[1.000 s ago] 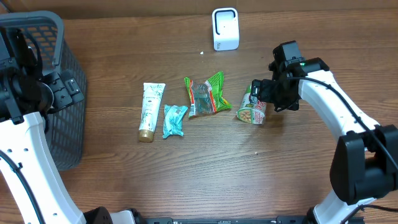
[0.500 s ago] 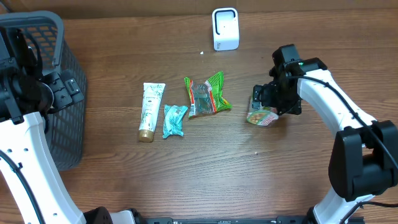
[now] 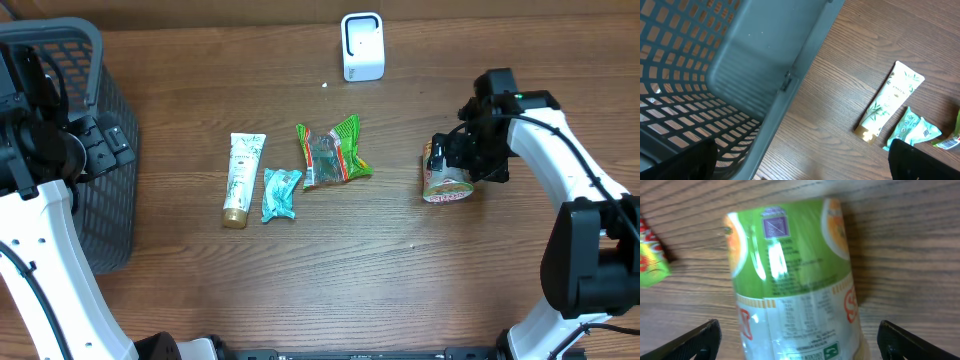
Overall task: Scan the item barcode
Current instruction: 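Lift the noodle cup with the right gripper and move it right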
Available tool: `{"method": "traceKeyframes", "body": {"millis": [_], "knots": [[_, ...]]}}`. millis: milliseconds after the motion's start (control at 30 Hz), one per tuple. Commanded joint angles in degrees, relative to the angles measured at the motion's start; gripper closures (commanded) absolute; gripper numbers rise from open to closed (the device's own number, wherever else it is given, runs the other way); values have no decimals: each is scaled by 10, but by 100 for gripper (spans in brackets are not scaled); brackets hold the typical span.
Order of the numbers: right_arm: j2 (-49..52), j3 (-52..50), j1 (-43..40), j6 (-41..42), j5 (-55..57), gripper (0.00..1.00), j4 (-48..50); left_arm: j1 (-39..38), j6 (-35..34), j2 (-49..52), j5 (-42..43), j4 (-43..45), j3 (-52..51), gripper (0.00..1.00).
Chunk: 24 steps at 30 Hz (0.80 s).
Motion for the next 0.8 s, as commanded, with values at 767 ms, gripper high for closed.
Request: {"method": "traceKeyframes", "body": {"millis": [767], "knots": [[1,52,-49,-70,-116,2,-29,3,11,1,3,1,0,0]]}}
